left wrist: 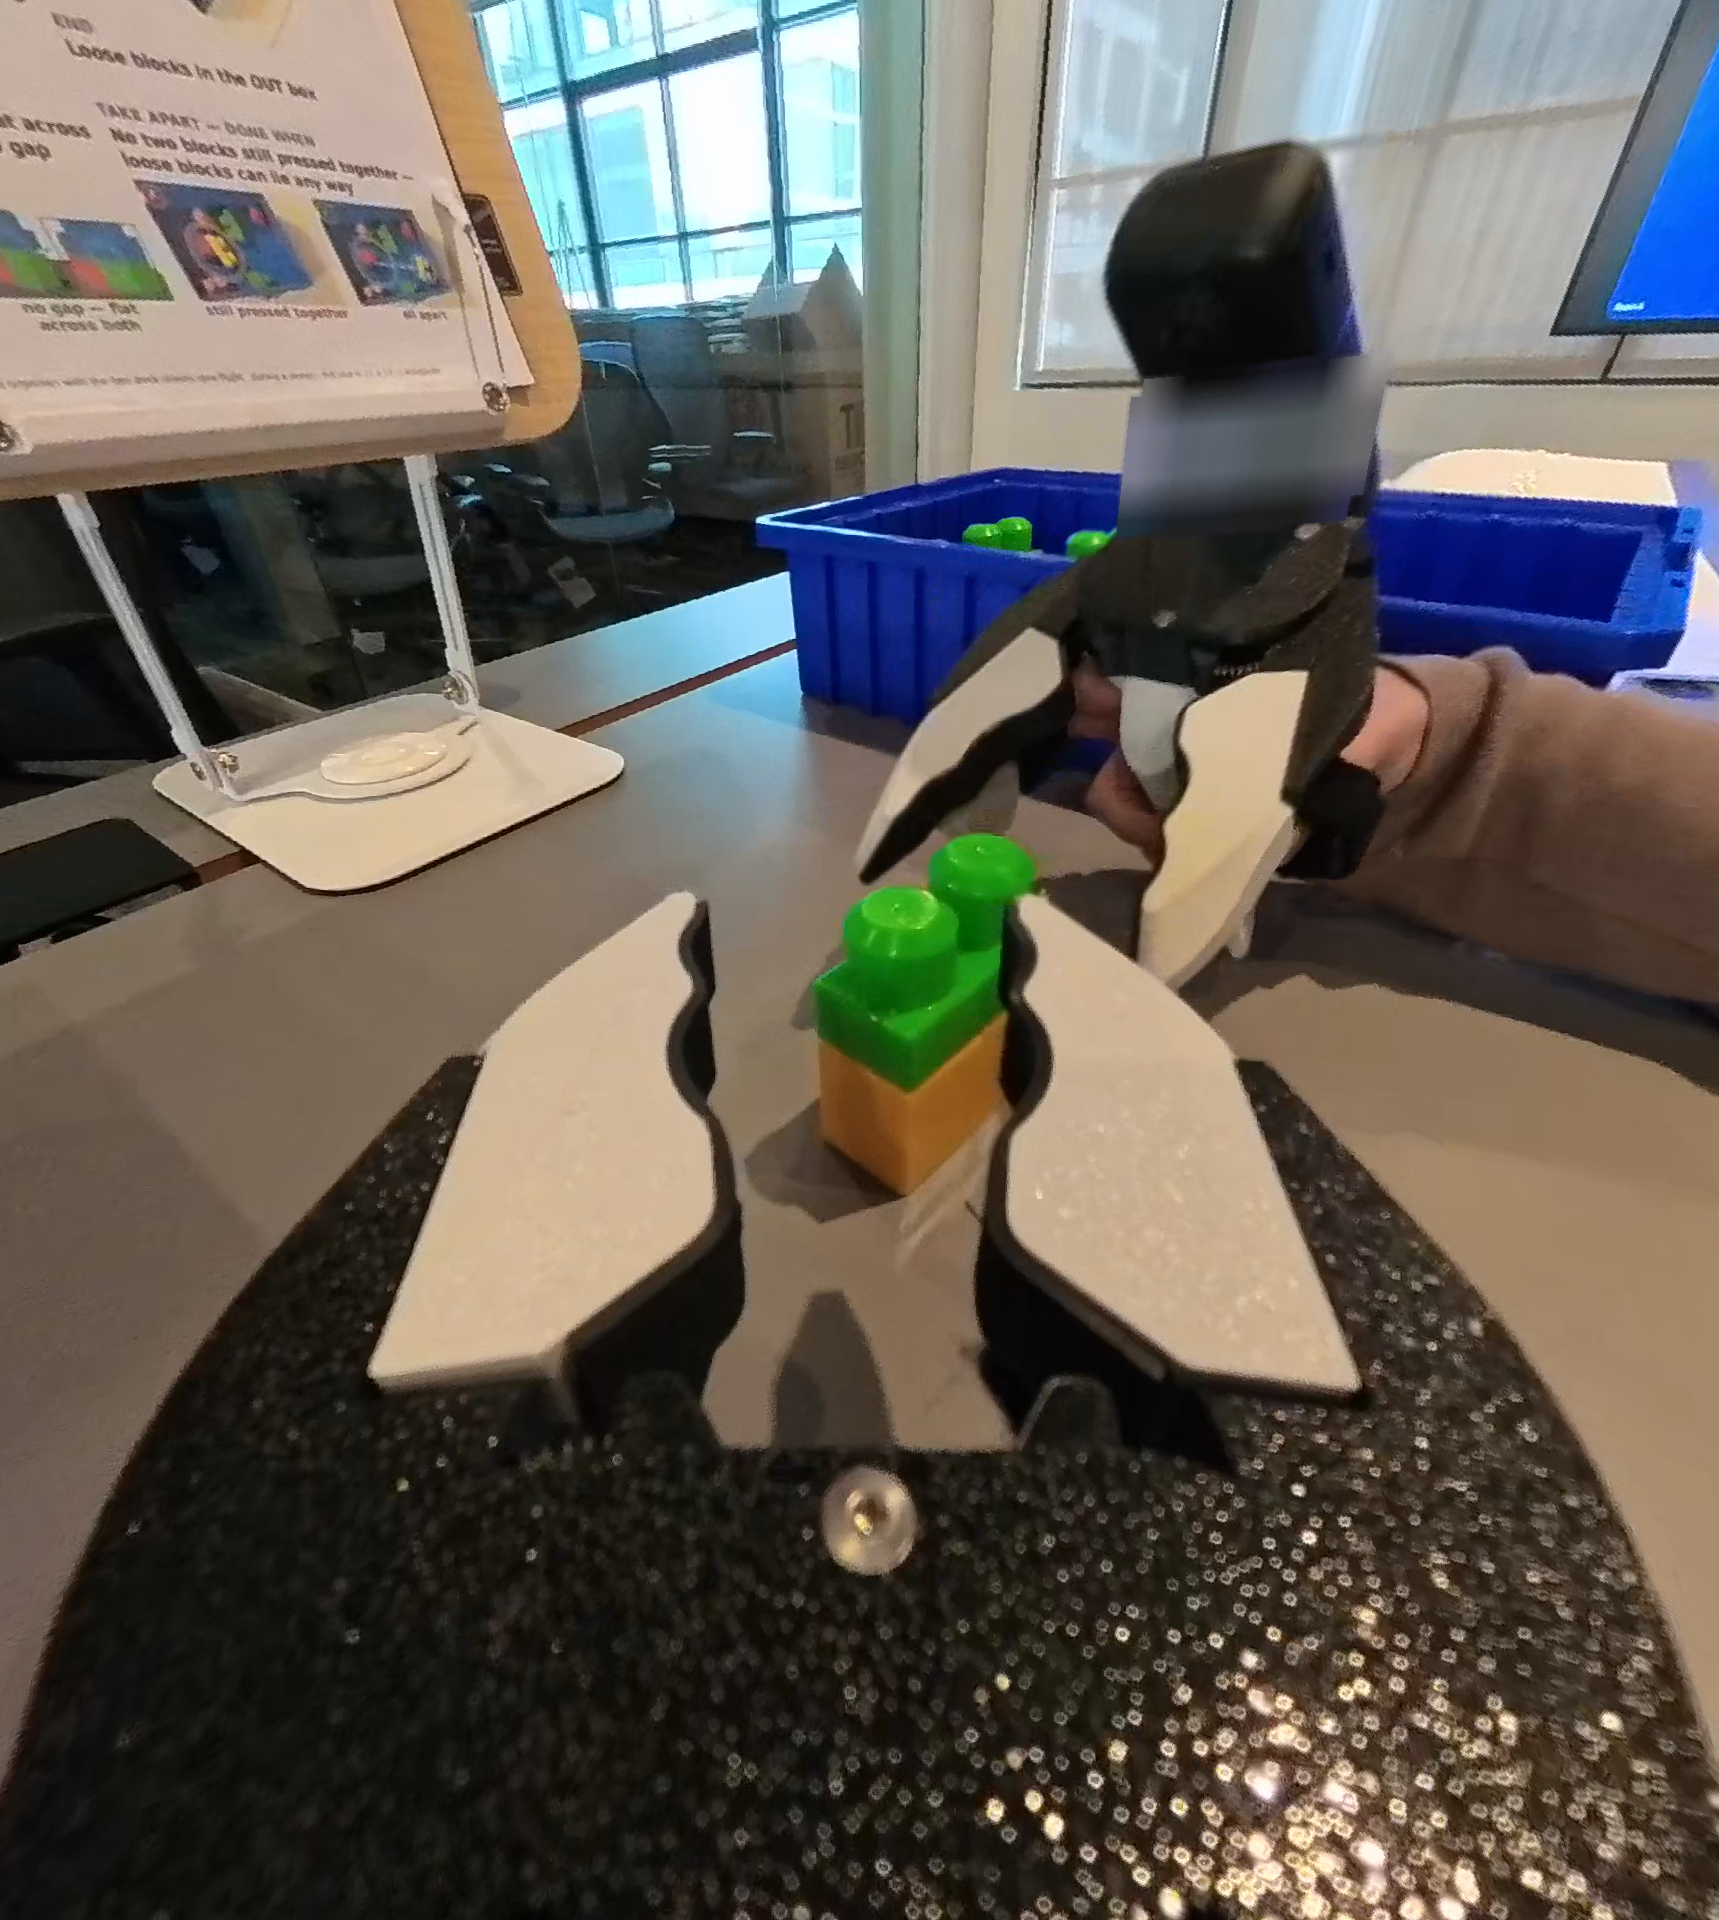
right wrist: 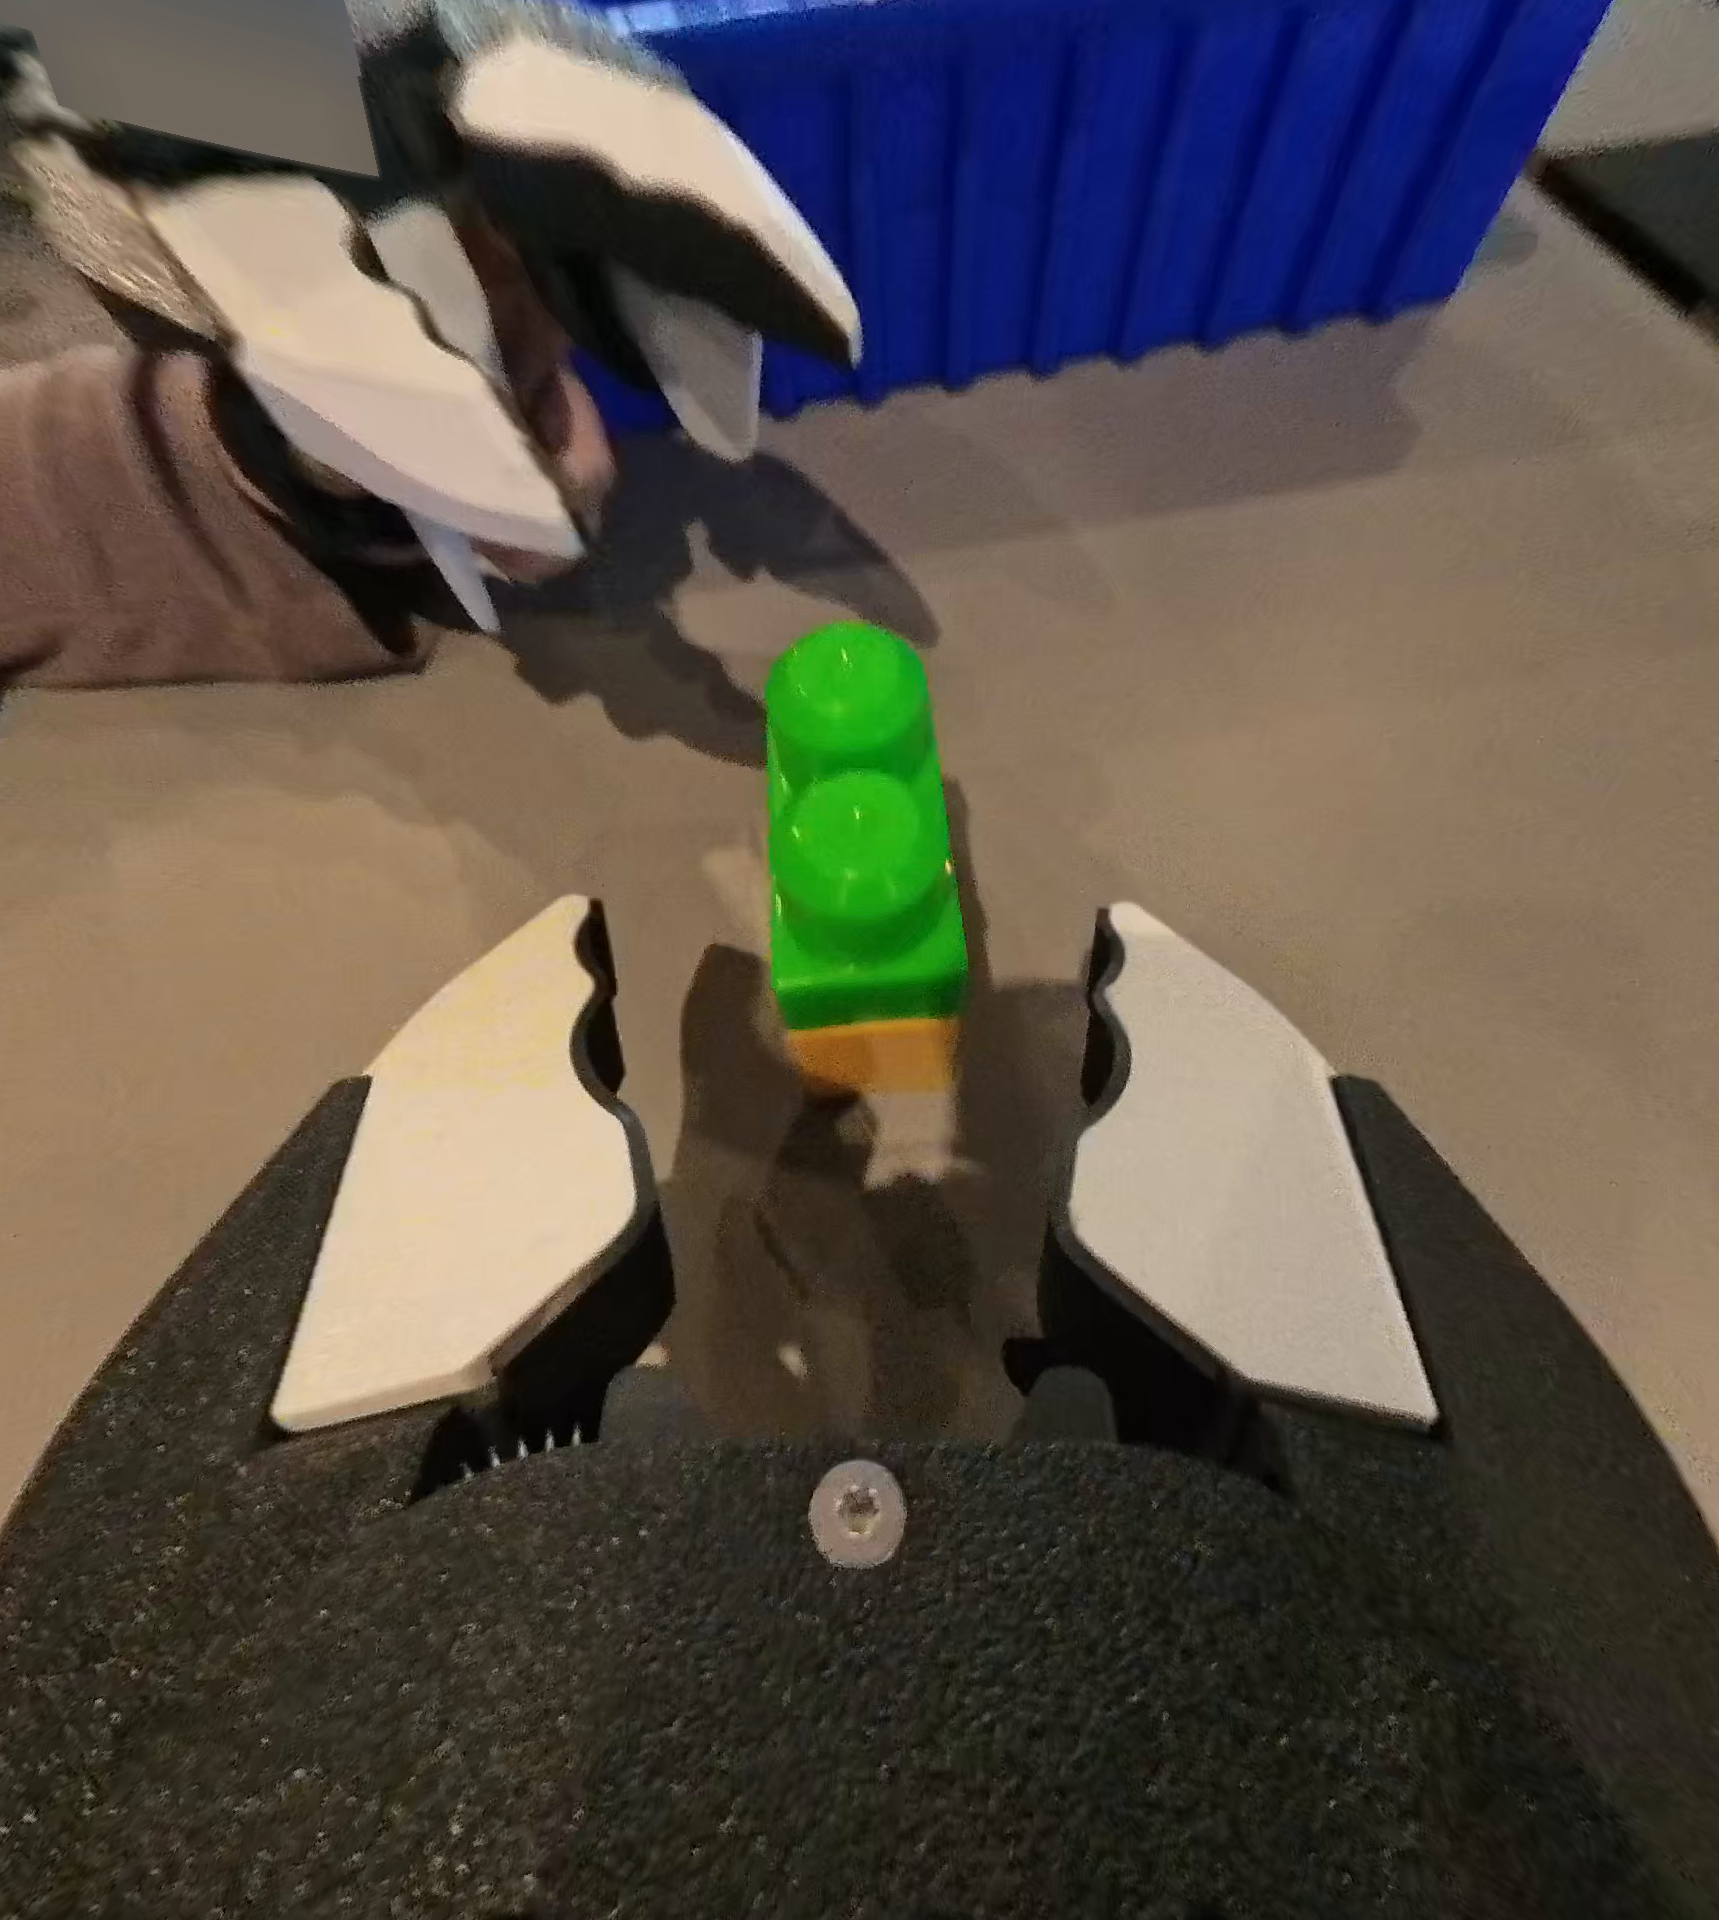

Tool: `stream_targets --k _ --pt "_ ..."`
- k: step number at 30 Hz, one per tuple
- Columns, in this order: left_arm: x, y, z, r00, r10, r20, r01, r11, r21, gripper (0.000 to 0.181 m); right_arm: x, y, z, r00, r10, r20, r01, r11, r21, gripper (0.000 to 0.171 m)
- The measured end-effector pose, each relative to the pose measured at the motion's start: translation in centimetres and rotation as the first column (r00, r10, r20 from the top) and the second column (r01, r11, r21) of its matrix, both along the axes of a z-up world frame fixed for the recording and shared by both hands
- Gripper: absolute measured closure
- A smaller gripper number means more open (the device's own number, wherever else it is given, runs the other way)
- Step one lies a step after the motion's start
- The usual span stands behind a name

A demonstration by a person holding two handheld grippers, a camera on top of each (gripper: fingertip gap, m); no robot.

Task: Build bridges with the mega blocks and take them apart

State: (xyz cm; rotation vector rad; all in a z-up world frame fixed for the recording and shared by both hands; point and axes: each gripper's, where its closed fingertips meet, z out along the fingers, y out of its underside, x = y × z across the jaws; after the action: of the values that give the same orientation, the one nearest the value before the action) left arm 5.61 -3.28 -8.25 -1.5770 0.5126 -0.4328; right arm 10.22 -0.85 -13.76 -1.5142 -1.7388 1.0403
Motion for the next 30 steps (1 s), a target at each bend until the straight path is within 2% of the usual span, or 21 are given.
stream_targets --k 3,5,8,14,19,22,25,30 --pt "0.5 -0.2 -0.3 0.999 -0.014 -0.038 0.014 1.000 -0.005 0.126 0.3 -0.1 -2.1 0.995 -0.002 0.104 0.001 1.000 0.012 0.104" --pt "0.9 -0.5 -0.5 0.997 -0.021 -0.080 0.021 1.000 0.000 0.126 0.2 0.1 -2.9 0.990 -0.016 0.137 0.012 0.999 0.031 0.134" --pt "1.2 -0.7 -1.0 0.986 -0.012 -0.165 0.013 1.000 0.005 0.123 0.3 -0.2 -2.5 0.994 0.018 0.110 -0.022 0.999 0.035 0.134" --pt "1.8 -1.0 -2.2 0.961 -0.041 -0.274 0.035 0.999 -0.027 0.113 0.6 -2.5 1.6 0.985 0.148 -0.088 -0.150 0.988 -0.021 0.135" --pt "3.0 -1.9 -3.9 0.959 -0.192 -0.207 0.155 0.970 -0.185 0.108 1.5 -3.8 0.4 0.968 0.244 -0.061 -0.247 0.968 -0.043 0.135" --pt "4.2 -3.0 -4.9 0.934 -0.312 -0.177 0.259 0.928 -0.267 0.123 1.4 -4.8 0.4 0.953 0.292 -0.078 -0.298 0.952 -0.072 0.135" --pt "4.7 -3.5 -5.1 0.918 -0.338 -0.206 0.282 0.923 -0.262 0.143 1.4 -5.3 0.6 0.946 0.316 -0.076 -0.321 0.945 -0.065 0.135" --pt "4.3 -3.1 -4.3 0.941 -0.312 -0.131 0.270 0.926 -0.263 0.145 0.8 -5.0 2.1 0.951 0.284 -0.124 -0.291 0.956 -0.043 0.135"
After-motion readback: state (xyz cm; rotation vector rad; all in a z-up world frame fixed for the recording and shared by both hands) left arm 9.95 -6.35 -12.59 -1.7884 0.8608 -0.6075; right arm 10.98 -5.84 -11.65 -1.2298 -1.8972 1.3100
